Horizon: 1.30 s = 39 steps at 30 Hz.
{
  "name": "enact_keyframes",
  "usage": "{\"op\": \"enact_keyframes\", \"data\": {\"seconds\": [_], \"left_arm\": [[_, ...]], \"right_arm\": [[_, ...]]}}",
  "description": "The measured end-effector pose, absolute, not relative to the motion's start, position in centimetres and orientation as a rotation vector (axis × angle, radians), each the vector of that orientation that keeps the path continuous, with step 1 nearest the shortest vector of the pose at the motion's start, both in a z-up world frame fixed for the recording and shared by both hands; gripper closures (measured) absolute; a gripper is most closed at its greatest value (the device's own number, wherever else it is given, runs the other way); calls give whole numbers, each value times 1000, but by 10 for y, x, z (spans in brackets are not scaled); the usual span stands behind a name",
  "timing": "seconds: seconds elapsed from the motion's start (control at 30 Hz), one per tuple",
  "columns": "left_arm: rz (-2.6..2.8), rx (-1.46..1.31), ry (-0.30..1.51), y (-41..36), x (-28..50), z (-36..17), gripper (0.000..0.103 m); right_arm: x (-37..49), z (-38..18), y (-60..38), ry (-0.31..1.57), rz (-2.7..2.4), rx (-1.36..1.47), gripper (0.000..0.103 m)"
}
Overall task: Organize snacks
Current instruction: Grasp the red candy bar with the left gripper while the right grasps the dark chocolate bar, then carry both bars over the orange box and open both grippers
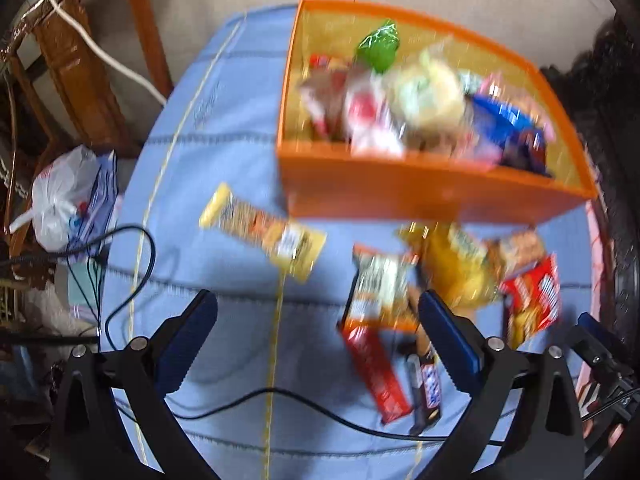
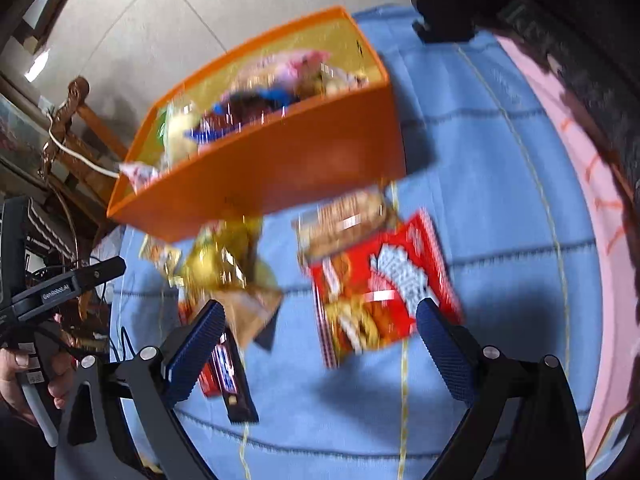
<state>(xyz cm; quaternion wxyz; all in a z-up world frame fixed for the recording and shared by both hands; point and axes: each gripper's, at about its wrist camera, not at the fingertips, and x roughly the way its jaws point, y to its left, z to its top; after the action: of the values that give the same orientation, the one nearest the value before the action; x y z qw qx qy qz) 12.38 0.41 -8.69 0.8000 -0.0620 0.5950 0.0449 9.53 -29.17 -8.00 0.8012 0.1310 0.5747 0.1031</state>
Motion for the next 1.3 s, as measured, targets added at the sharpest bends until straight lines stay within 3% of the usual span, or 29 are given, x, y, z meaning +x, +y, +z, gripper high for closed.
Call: {"op": "enact_keyframes", "data": {"seconds": [0.8,0.9,0.93,1.0,1.03,1.23,1.3], "left_arm": [[141,-203,1496,-24,83,-182,4],[160,-181,1500,-23,83,-186,16],[168,-164,1480,-23,82,-183,26],[153,-148,1445,-17,79,-176,58],[145,-139,1447,-14,79,-174,80],[117,-201,1470,12,70,-176,80],[111,-223,1470,19,66,-176,80]], "right_arm": [[45,-109,-299,1346,251,252,6],[42,-111,-290,1352,280,228,6],[42,-111,-286,1355,296,216,6],[39,-111,-272,1359,337,173,6],[38,-111,-261,1360,367,136,6],[29,-112,-190,1339,527,-73,8],[31,-116,-169,1345,555,-119,20]]}}
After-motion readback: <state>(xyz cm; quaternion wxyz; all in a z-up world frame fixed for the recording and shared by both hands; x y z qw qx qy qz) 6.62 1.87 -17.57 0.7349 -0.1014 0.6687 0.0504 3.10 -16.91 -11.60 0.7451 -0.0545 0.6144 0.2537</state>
